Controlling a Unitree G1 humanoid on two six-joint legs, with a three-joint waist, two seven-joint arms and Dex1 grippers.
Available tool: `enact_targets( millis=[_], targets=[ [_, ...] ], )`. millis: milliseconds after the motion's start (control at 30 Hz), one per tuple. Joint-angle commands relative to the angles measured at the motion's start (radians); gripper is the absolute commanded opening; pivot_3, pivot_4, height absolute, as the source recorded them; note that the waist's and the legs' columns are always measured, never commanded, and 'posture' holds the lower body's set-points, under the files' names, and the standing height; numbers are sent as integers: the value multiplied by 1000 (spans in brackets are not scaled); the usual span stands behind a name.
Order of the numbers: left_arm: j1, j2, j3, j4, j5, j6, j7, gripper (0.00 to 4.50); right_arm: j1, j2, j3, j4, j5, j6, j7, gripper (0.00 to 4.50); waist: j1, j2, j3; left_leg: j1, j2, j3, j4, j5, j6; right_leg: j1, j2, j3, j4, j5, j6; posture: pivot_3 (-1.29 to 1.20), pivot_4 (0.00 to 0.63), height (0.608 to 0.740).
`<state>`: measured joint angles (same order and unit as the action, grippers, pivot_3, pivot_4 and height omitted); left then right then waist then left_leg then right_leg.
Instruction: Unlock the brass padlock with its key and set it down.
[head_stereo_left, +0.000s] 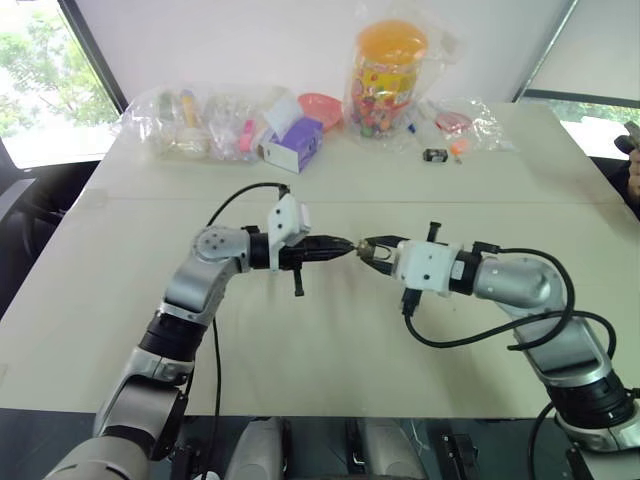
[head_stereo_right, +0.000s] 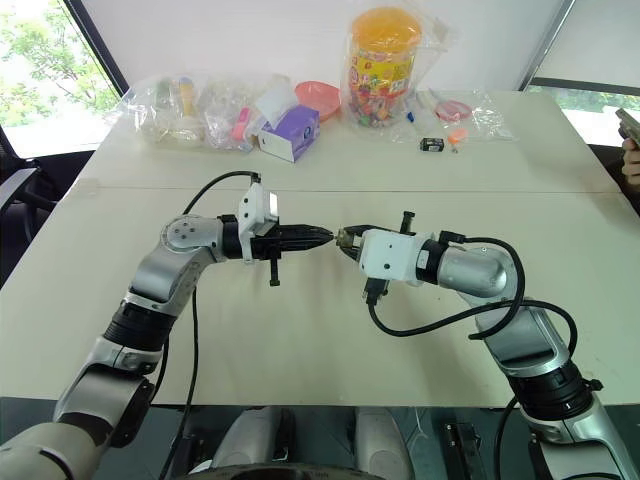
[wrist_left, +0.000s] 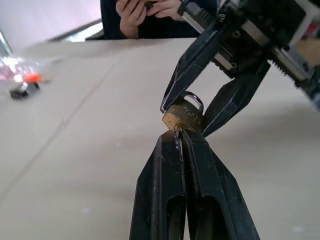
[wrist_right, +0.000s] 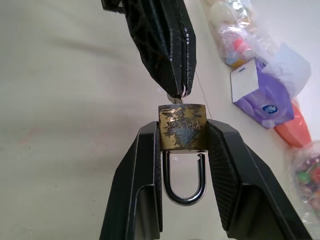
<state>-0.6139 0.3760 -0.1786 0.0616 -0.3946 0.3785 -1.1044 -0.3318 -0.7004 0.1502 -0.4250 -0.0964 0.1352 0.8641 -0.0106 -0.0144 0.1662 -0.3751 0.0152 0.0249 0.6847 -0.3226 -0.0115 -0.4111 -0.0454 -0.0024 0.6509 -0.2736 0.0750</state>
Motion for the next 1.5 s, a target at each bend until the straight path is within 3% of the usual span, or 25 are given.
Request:
enact_targets(
  millis=[33,133,267,533,800,900,1100,1467,1500],
  targets=[
    [-46,11,88,-83,-232,332,16,623,-29,0,17,-37,-7,-89,-5,705,-2,0,0,0,0,0,0,0,0,0,0,0,0,0,0,0,150,740],
    [-79,14,149,-99,-362,513,44,1939,-22,-18,19,-14,-37,-142,-11,705,-2,0,0,0,0,0,0,0,0,0,0,0,0,0,0,0,150,740],
    [-68,23,134,-119,-361,551,68,3941,-21,-21,18,2,-46,-169,-16,705,0,0,0,1,0,0,0,0,0,1,-1,0,0,0,0,0,150,740],
    [-21,33,56,-126,-277,475,69,3941,-28,-14,19,3,-49,-170,-21,705,0,0,0,1,0,0,0,0,-1,1,-1,0,0,0,0,0,150,740],
    [-41,-13,84,-75,-277,463,117,3941,-27,-13,21,0,-53,-168,-23,705,1,0,0,1,0,0,0,0,-1,1,-1,0,0,0,0,0,150,740],
    [-40,-14,86,-76,-282,465,118,3110,-27,-13,21,0,-52,-168,-23,705,0,0,0,1,0,0,0,0,-1,1,-1,0,0,0,0,0,150,740],
    [-37,-14,84,-80,-286,468,115,88,-30,-11,21,0,-51,-166,-23,705,0,0,0,1,0,0,0,0,-1,1,-1,0,0,0,0,0,150,740],
    [-41,2,77,-84,-294,494,93,33,-32,-8,34,-25,-33,-138,-3,705,0,0,0,1,0,0,0,0,-1,1,-1,0,0,0,0,0,150,740],
    [-40,3,76,-85,-293,495,92,9,-32,-7,34,-27,-30,-134,-1,1205,0,0,0,1,0,0,0,0,-1,1,-1,0,0,0,0,0,150,740]
  ],
)
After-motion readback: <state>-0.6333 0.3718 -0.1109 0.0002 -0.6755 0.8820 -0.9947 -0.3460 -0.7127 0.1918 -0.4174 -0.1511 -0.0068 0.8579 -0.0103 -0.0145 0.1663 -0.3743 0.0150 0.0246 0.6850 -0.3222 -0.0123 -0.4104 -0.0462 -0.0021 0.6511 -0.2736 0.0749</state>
